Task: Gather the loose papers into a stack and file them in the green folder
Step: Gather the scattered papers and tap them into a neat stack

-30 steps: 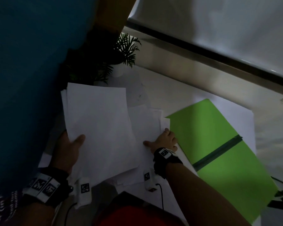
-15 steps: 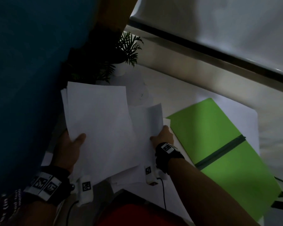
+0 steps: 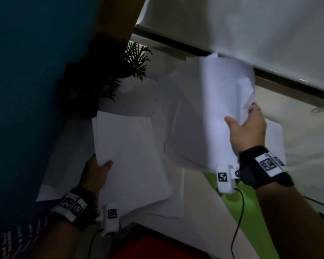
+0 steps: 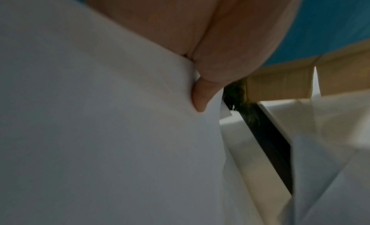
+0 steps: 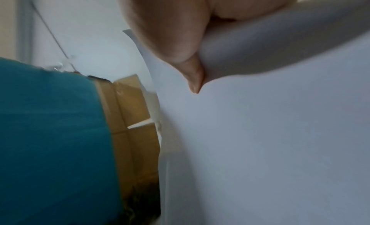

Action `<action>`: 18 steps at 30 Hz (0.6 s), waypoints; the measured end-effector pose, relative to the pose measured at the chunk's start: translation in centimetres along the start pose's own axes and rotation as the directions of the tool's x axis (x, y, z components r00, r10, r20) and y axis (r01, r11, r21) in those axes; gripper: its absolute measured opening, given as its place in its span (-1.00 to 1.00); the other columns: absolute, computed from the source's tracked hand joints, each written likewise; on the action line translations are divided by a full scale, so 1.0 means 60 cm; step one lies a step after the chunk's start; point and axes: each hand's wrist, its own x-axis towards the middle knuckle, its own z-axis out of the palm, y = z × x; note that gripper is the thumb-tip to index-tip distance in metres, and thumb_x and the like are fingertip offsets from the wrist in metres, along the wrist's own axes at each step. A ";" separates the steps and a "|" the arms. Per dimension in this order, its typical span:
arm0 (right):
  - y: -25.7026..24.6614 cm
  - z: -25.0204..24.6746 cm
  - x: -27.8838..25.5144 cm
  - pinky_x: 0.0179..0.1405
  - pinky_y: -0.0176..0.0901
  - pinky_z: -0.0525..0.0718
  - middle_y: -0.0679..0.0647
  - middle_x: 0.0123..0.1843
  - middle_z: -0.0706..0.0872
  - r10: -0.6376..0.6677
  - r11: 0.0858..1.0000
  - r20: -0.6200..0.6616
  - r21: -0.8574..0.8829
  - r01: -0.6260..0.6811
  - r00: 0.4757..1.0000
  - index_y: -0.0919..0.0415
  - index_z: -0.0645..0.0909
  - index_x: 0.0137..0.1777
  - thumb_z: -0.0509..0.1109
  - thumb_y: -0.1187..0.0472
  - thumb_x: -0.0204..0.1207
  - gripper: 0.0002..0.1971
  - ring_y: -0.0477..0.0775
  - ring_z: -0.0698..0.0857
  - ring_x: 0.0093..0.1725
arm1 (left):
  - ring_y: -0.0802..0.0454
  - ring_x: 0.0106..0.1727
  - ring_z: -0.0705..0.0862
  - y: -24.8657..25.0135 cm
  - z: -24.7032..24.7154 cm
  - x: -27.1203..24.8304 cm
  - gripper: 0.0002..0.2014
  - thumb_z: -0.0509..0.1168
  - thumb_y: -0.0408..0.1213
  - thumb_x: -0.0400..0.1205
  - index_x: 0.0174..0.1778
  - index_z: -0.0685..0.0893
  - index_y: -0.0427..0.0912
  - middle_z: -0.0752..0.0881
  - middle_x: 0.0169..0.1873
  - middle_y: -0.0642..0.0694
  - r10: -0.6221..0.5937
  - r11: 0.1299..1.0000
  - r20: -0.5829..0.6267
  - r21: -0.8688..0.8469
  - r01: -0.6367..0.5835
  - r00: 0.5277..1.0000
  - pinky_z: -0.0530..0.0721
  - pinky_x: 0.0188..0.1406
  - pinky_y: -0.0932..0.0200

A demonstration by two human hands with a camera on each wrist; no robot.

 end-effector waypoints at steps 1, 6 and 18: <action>-0.018 -0.012 0.008 0.27 0.07 0.68 0.15 0.17 0.74 -0.019 0.999 -0.009 0.049 0.019 1.000 0.13 0.52 0.23 0.50 0.17 0.41 -0.60 0.20 0.72 0.16 | -0.16 0.28 0.63 0.005 0.017 0.000 -0.57 0.28 -0.29 0.65 0.48 0.52 -0.09 0.65 0.32 -0.07 -0.003 1.000 0.020 0.012 0.003 1.000 0.55 0.40 -0.20; -0.055 -0.023 0.011 0.13 -0.26 0.66 0.01 0.14 0.73 -0.014 0.962 0.072 0.272 -0.006 0.997 0.19 0.55 0.24 0.54 0.36 0.40 -0.58 -0.04 0.74 0.09 | -0.18 0.18 0.70 0.009 0.085 0.005 -0.58 0.33 -0.17 0.53 0.34 0.63 -0.01 0.73 0.21 -0.12 -0.067 0.998 0.198 0.021 0.064 0.978 0.63 0.30 -0.23; 0.128 0.200 -0.133 0.43 -0.02 0.47 0.37 0.50 0.49 0.327 0.938 0.431 -0.253 -0.236 0.841 0.34 0.04 0.65 0.28 0.32 0.57 -0.29 0.32 0.55 0.43 | -0.12 0.65 0.23 0.018 0.106 0.030 -0.26 -0.05 0.20 0.69 0.69 -0.03 -0.17 0.16 0.67 -0.12 -0.263 0.955 0.183 0.190 0.228 0.947 0.14 0.63 0.04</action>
